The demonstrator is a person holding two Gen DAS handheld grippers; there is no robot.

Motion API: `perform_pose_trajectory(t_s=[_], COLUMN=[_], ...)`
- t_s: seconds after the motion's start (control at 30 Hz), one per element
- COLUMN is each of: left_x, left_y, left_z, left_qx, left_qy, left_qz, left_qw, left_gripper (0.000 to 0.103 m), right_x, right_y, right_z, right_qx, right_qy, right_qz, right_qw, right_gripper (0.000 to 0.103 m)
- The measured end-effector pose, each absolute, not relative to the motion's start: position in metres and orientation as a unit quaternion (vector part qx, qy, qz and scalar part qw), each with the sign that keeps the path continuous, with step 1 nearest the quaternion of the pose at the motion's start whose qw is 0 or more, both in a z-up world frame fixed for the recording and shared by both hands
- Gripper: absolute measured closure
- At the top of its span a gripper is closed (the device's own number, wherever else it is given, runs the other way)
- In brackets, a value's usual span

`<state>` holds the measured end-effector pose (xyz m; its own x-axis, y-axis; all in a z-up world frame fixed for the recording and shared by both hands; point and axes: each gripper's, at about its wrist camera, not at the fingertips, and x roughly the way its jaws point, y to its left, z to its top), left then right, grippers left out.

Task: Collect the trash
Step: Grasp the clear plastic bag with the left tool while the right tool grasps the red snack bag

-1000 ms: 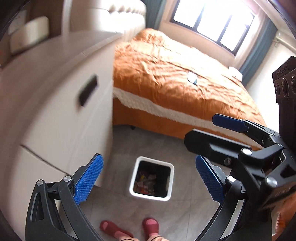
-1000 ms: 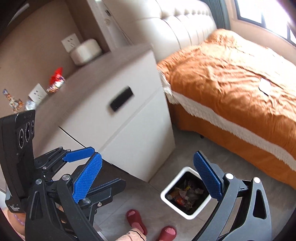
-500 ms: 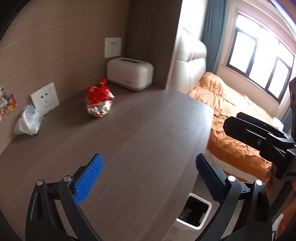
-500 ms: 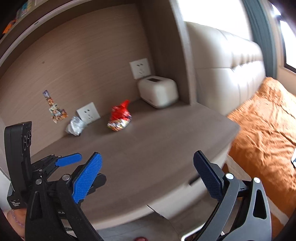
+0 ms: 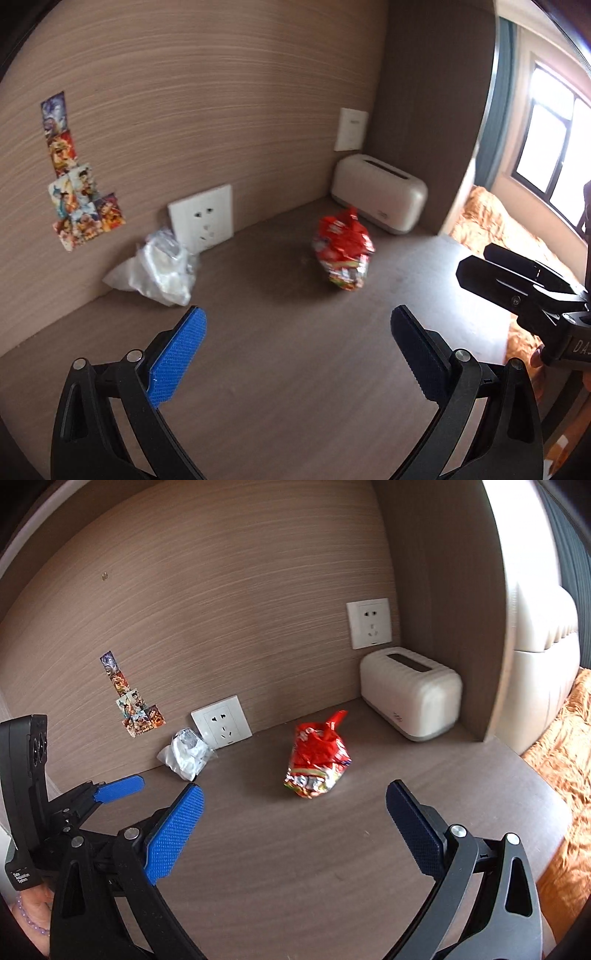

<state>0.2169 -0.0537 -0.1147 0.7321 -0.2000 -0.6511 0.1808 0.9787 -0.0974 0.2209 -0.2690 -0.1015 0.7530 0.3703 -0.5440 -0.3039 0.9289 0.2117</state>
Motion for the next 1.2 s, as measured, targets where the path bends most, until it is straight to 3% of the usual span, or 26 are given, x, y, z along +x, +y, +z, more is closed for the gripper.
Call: perform_pose_trajectory(t_s=[0.57,1.2], left_x=[0.287,0.362], left_y=[0.012,0.019], left_z=[-0.153,-0.185], left_qx=[0.004,0.059], left_qy=[0.375,0.413], left_qz=[-0.026,0.008], left_qw=[0.927,0.909], left_gripper=[0.005,0.005], right_x=[0.309,0.373], right_y=[-0.222,-0.206], right_z=[-0.15,-0.189], right_qx=[0.053,0.025], right_qy=[0.346,0.404], right_qz=[0.177,0.137], right_qw=[0.92,0.904], right_gripper=[0.005,0.005])
